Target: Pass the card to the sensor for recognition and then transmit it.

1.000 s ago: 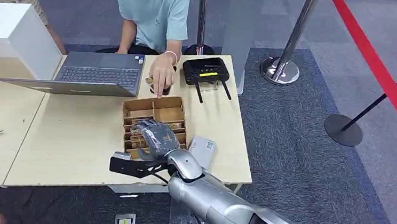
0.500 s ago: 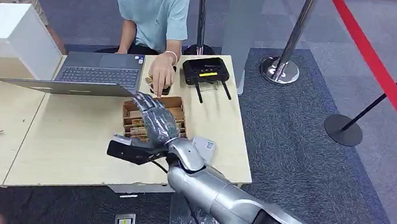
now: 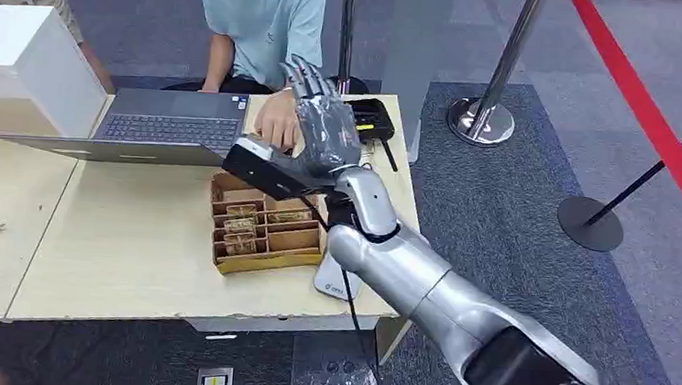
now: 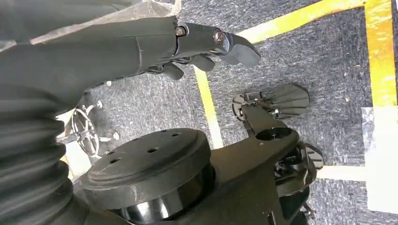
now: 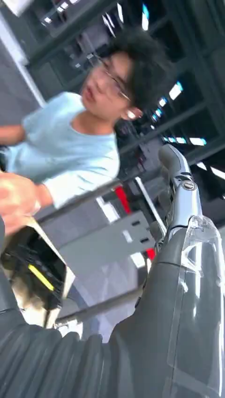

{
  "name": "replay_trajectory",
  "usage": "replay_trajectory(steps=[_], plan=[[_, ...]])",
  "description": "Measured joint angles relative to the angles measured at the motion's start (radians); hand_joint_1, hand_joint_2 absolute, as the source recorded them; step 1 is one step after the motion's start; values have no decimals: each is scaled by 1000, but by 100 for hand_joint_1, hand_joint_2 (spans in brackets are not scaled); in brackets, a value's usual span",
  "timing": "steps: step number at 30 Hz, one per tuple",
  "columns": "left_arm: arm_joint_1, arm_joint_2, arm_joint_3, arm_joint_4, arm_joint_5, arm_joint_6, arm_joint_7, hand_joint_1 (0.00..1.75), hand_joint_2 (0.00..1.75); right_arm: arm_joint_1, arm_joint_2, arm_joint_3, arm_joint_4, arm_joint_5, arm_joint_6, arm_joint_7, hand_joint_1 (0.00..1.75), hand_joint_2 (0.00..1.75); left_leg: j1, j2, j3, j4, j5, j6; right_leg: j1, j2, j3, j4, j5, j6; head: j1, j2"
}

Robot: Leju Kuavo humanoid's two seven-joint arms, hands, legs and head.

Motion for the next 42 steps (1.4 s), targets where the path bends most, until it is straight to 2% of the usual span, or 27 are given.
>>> replay_trajectory(steps=[4, 10, 16, 22, 26, 32, 38, 42], plan=[[2, 9, 0, 0, 3, 5, 1, 0, 175, 9, -54, -28, -81, -5, 8, 30, 0, 175, 0, 1, 1, 0, 0, 0, 0, 1, 0, 0, 0, 0, 0, 0], [2, 43, 2, 2, 21, 42, -1, 0, 175, 72, -104, -51, -157, -25, 2, 21, 0, 175, 1, 1, 0, -1, 0, 0, 1, 1, 0, 0, 0, 0, 0, 0], [-6, 73, 7, 3, 36, 59, -15, 0, 175, 103, -114, -62, -164, -39, -11, 3, 0, 175, 1, 1, 0, -1, 0, 0, 1, 1, 0, 0, 0, 0, 0, 0], [-66, 77, 37, -5, 62, 84, -99, 0, 175, 127, -117, -66, -162, -44, -26, -9, 0, 175, 1, 0, 0, -1, 0, 0, 1, 1, 0, 0, 0, 0, 0, 0], [-100, 76, 56, -14, 62, 89, -106, 0, 175, 149, -117, -65, -162, -38, -27, -1, 0, 175, 1, 0, 0, -1, 0, 0, 1, 1, 0, 0, 0, 0, 0, 0], [-103, 76, 77, -22, 60, 92, -114, 0, 175, 152, -117, -65, -162, -38, -26, 0, 0, 175, 1, 0, 0, 0, -1, 0, 1, 1, 0, 0, -1, 0, 0, 0], [-106, 72, 93, -31, 56, 92, -139, 0, 175, 172, -122, -65, -164, -37, -35, 38, 0, 175, 1, 0, 0, -1, -1, 0, 1, 1, 0, 0, -1, 0, 0, 0], [-85, 69, 111, -34, 59, 85, -133, 0, 175, 222, -147, -67, -199, -23, -51, 75, 0, 175, 1, 1, 0, -1, -1, 0, 1, 1, 0, 0, -1, 0, 0, 0]])
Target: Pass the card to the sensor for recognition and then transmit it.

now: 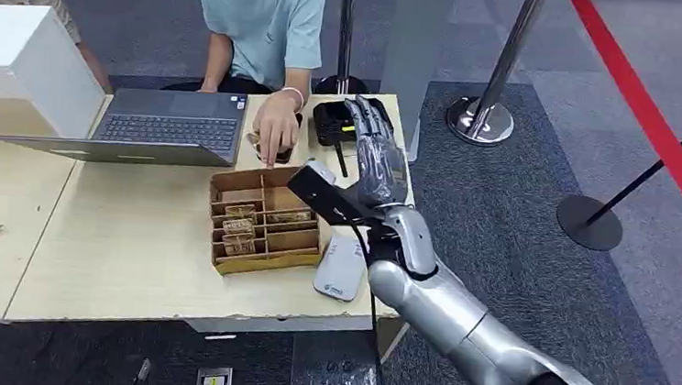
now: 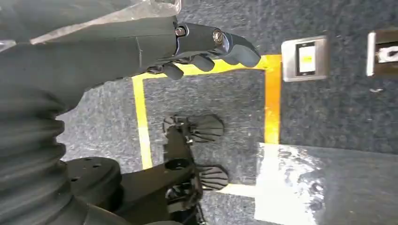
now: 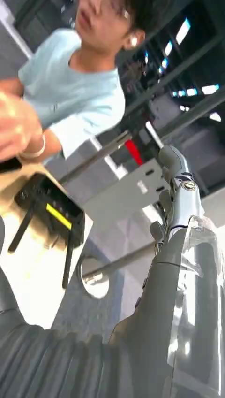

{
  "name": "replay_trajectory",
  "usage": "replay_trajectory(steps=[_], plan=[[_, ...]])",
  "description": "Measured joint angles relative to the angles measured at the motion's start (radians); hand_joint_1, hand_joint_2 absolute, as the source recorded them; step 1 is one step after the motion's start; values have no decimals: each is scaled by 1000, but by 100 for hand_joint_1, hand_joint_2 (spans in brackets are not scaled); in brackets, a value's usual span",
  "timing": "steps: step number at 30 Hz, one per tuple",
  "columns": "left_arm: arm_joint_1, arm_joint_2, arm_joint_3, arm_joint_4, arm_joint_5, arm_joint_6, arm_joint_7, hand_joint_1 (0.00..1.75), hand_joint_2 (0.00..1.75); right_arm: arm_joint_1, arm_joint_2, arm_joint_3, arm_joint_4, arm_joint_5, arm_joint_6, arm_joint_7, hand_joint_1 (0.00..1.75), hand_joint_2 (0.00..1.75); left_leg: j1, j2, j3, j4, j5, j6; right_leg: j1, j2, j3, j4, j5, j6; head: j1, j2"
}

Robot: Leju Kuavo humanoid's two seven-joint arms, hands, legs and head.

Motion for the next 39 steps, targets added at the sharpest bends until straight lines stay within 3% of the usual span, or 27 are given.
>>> replay_trajectory(steps=[6, 18, 23, 26, 33, 39], plan=[[55, 0, 24, 2, 11, 1, -1, 0, 175, 73, -37, -6, -59, 14, 13, 33, 0, 175, 0, 0, 0, 0, -1, 0, 0, 0, 0, -1, -1, 0, 0, 0], [46, -5, 72, 1, 34, -1, -40, 0, 175, 213, -88, -43, -61, -79, -5, -24, 0, 175, 0, 0, 1, 0, -2, 0, 0, 0, 1, -1, -2, 0, 0, 0], [90, -19, 74, 11, 11, -11, 79, 0, 175, 315, -147, -86, -61, -87, -16, -2, 0, 175, -1, 0, 0, 0, -4, 2, 0, 0, 1, -1, -4, 2, 0, 0], [100, -29, 73, 17, -13, -15, 109, 0, 175, 342, -165, -106, -61, -74, -6, 1, 0, 175, -1, 0, 0, 0, -5, 2, -1, 0, 1, -1, -4, 2, 0, 0], [71, -49, 57, 18, -60, -35, 126, 0, 175, 283, -151, -93, -2, -31, 135, 13, 0, 175, -1, 0, 1, 0, -3, 1, -1, 0, 1, 0, -4, 1, 0, 0], [51, -62, 52, 18, -48, -32, 114, 0, 175, 186, -103, -64, 90, -36, 163, -16, 0, 175, -1, 0, 2, 0, -3, 1, -1, 0, 2, 1, -4, 1, 0, 0]])
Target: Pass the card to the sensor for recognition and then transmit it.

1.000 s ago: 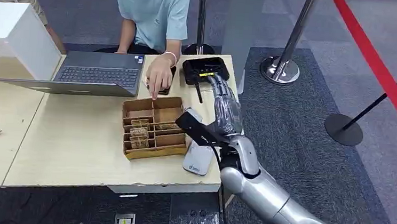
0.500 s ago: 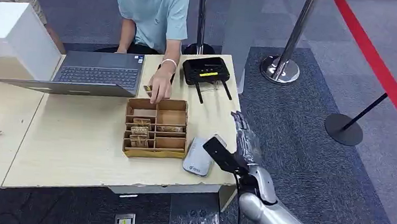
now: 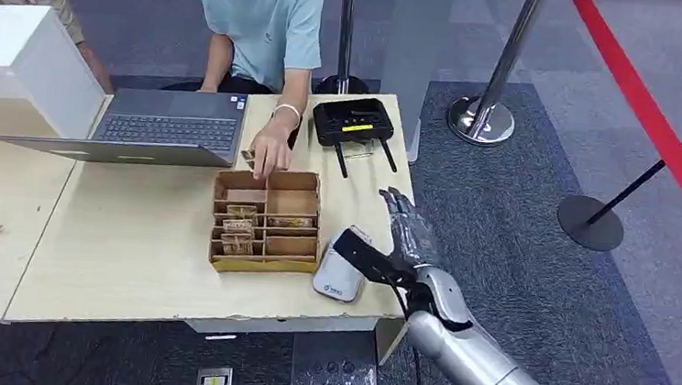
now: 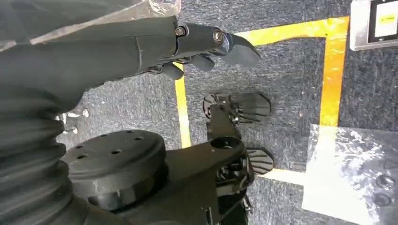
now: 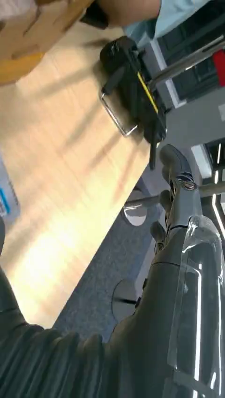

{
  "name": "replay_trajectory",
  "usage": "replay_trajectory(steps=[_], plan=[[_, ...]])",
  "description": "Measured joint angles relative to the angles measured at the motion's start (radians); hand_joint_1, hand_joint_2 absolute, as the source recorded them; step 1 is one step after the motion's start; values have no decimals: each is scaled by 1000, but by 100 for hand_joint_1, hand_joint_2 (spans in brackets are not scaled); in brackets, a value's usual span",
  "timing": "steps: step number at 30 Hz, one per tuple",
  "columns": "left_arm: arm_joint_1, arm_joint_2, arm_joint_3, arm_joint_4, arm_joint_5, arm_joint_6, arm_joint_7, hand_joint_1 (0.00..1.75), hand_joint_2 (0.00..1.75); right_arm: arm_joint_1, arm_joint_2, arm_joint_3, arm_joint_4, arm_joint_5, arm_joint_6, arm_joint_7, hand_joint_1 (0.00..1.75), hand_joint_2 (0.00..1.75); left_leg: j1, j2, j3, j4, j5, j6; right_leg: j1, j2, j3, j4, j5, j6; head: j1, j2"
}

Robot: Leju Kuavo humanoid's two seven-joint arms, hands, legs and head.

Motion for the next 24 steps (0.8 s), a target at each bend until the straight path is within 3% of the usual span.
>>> replay_trajectory(steps=[11, 24], plan=[[-1, -6, -1, 0, 9, 0, -8, 0, 175, -57, 45, 29, 94, -15, -5, -15, 0, 175, 0, 0, -1, 0, 0, 0, 0, 0, 0, 0, -1, 0, 0, 0], [25, -6, -6, 5, -3, 3, 34, 0, 175, -126, 107, 109, 213, 10, 29, -22, 0, 175, 0, -1, -1, 0, 0, 0, 0, -1, 0, 0, -1, 0, 0, 0]])
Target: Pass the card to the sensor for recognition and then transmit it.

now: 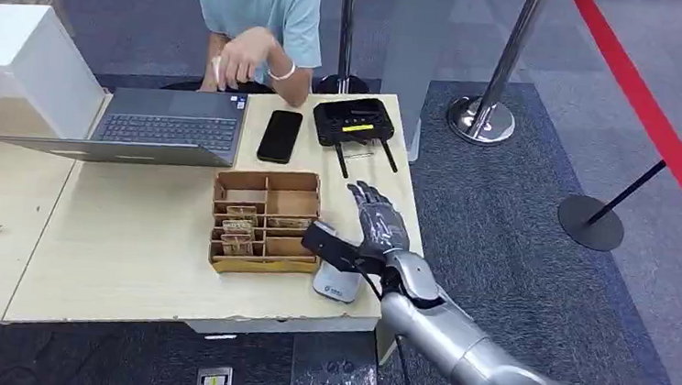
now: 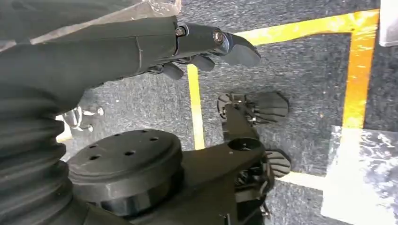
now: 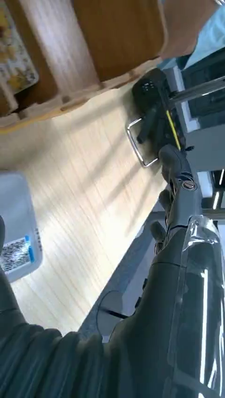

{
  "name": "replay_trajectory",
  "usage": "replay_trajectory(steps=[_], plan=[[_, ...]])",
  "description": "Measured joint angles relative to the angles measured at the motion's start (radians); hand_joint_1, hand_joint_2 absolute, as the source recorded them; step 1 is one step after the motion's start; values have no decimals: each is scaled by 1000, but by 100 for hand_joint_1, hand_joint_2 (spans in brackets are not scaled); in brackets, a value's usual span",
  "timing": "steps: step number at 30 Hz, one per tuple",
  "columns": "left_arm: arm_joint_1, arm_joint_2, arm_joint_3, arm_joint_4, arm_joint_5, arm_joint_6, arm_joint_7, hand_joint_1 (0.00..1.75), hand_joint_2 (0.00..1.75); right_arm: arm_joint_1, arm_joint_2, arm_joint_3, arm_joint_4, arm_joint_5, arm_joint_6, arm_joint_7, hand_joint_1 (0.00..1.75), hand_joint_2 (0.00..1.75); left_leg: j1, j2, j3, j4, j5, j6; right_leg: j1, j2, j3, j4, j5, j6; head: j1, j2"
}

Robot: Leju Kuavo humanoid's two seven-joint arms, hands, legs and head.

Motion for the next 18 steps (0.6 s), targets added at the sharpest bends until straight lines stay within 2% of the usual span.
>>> replay_trajectory(steps=[14, 18], plan=[[-15, 0, -8, 0, -26, 12, 11, 0, 175, -11, 78, 39, 78, -6, -32, -60, 0, 175, 0, 0, 1, 0, 0, 0, 0, 0, 0, 0, 0, 0, 0, 0], [-22, 0, -8, 0, -29, 11, 15, 0, 175, -19, 111, 52, 89, 5, -68, -83, 0, 175, 0, 0, 1, 0, 0, 0, 0, 0, 0, 0, 0, 0, 0, 0]])
